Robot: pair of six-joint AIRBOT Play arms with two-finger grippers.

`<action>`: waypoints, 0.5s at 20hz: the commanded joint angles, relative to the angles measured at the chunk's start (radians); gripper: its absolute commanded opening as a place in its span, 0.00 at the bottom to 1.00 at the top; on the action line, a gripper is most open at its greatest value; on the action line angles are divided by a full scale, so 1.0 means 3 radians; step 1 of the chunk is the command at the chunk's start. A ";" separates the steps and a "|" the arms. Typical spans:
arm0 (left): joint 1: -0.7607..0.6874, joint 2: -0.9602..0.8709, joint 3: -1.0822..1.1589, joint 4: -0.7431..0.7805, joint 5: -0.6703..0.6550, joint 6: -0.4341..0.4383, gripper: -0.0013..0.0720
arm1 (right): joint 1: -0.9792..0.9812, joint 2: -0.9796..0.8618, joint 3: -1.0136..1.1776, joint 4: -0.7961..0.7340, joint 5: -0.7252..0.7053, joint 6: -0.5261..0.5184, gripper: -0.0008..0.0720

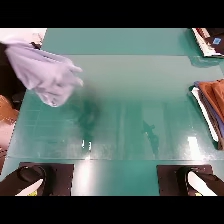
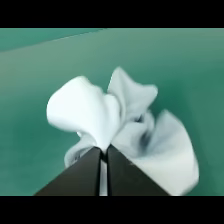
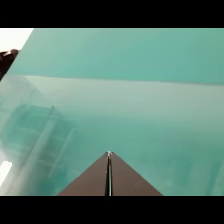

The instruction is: Fold the shirts.

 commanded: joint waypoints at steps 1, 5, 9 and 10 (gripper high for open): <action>-0.0693 -0.0484 0.0098 -0.0267 0.0327 0.0081 0.05 | -0.0003 0.0000 0.0084 -0.0005 0.0020 0.0003 0.03; -0.1078 -0.1293 0.0097 -0.1441 0.0842 0.0729 0.07 | -0.0001 0.0001 0.0084 -0.0005 0.0020 0.0001 0.03; -0.1076 -0.1781 0.0098 -0.1895 0.0952 0.0846 0.77 | -0.0003 0.0000 0.0084 -0.0010 0.0020 0.0001 0.03; -0.1006 -0.1798 0.0098 -0.1742 0.0936 0.0844 0.77 | -0.0003 0.0000 0.0084 -0.0014 0.0019 0.0001 0.03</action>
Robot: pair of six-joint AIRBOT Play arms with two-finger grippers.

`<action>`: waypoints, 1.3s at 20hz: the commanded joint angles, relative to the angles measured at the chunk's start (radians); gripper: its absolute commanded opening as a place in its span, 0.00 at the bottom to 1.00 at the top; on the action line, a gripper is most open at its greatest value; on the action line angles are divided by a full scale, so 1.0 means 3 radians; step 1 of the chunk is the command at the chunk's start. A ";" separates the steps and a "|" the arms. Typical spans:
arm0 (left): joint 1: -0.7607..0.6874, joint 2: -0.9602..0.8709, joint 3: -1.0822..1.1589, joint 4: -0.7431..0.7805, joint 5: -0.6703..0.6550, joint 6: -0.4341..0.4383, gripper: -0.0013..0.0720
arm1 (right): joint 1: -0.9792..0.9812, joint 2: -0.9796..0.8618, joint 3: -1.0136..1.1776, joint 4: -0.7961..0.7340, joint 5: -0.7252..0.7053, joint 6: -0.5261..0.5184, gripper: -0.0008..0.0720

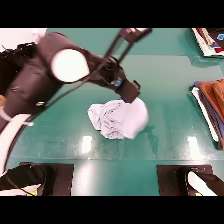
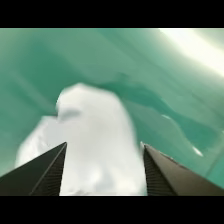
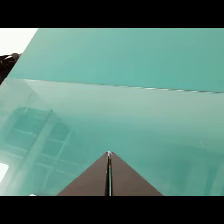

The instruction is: Fold the shirts.

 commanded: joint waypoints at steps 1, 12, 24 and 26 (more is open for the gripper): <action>0.0109 -0.0261 0.0004 -0.0053 0.0094 0.0134 0.77 | -0.0003 0.0000 0.0004 -0.0019 -0.0001 0.0001 0.03; 0.1897 -0.0505 -0.1409 -0.0614 0.0239 0.0051 0.77 | -0.0001 0.0000 0.0004 -0.0086 0.0066 0.0003 0.03; 0.1689 -0.0823 -0.1621 -0.0971 0.0532 0.0291 0.76 | -0.0001 0.0000 0.0004 -0.0081 0.0149 0.0003 0.03; 0.1611 -0.0823 -0.1621 -0.0949 0.0554 0.0315 0.76 | -0.0001 0.0000 0.0004 -0.0081 0.0151 0.0003 0.03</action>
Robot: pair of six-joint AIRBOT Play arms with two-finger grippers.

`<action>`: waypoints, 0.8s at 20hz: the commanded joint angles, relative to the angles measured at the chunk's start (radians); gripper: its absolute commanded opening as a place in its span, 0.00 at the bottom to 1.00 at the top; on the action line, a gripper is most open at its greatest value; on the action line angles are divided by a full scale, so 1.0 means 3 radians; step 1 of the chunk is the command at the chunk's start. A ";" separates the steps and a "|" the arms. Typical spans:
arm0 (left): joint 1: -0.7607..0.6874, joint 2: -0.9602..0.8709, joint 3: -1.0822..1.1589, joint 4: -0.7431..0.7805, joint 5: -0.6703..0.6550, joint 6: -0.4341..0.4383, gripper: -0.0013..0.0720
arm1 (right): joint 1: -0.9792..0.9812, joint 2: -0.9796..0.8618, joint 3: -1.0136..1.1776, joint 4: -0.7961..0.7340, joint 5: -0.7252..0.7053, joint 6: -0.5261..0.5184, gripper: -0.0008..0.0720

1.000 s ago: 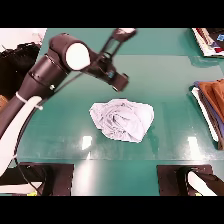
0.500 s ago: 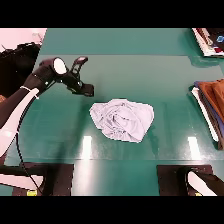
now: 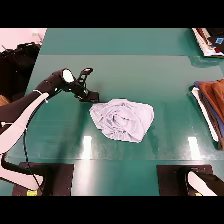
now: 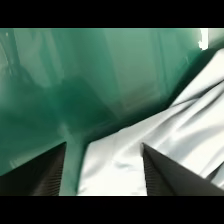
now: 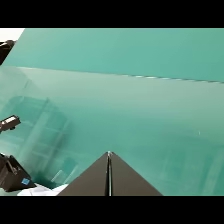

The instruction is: Fold the shirts.

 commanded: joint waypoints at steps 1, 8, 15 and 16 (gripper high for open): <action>-0.0100 -0.0017 -0.0010 -0.0028 0.0057 0.0024 0.76 | 0.0000 0.0000 0.0003 0.0003 0.0024 0.0003 0.03; -0.0085 0.0027 0.0003 -0.0065 -0.0009 0.0019 0.05 | -0.0001 0.0000 -0.0003 -0.0434 0.0347 0.0117 0.03; 0.0341 0.0529 0.0656 0.0036 0.0000 0.0025 0.05 | 0.0000 -0.0070 -0.1260 -0.0855 0.0671 0.0313 0.51; 0.0370 0.0575 0.0759 0.0043 0.0004 0.0025 0.05 | 0.0000 -0.0159 -0.1532 -0.0796 0.0609 0.0313 0.58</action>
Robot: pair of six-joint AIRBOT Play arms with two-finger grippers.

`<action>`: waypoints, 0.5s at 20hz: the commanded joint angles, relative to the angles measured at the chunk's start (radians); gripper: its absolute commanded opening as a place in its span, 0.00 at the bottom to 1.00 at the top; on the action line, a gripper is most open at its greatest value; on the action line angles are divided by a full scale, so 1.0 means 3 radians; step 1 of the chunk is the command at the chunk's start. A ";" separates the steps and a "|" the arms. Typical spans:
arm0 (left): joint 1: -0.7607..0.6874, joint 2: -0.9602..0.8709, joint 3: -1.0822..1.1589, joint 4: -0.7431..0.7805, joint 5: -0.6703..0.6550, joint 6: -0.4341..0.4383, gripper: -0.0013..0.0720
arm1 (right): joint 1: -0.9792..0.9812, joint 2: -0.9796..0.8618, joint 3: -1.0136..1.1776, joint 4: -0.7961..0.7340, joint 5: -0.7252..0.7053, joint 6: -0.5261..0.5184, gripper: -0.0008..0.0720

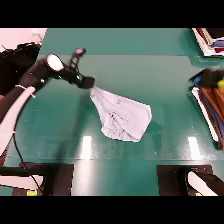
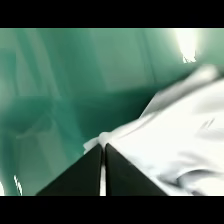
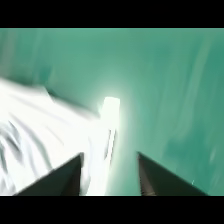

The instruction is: Fold the shirts.

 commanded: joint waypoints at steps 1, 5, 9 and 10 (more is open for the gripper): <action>0.0154 0.0196 0.0348 0.0031 0.0005 0.0006 0.05 | 0.0000 -0.0214 -0.0830 0.0076 -0.0075 0.0041 0.58; 0.0146 0.0205 0.0417 0.0028 -0.0037 0.0005 0.05 | 0.0211 -0.0820 -0.1320 0.0866 -0.0642 -0.0258 0.58; 0.0146 0.0205 0.0417 0.0031 -0.0098 0.0006 0.05 | 0.0645 -0.1383 -0.1085 0.1052 -0.0985 -0.0303 0.58; 0.0148 0.0205 0.0417 0.0031 -0.0099 0.0006 0.05 | 0.0755 -0.1527 -0.0944 0.1053 -0.0988 -0.0303 0.58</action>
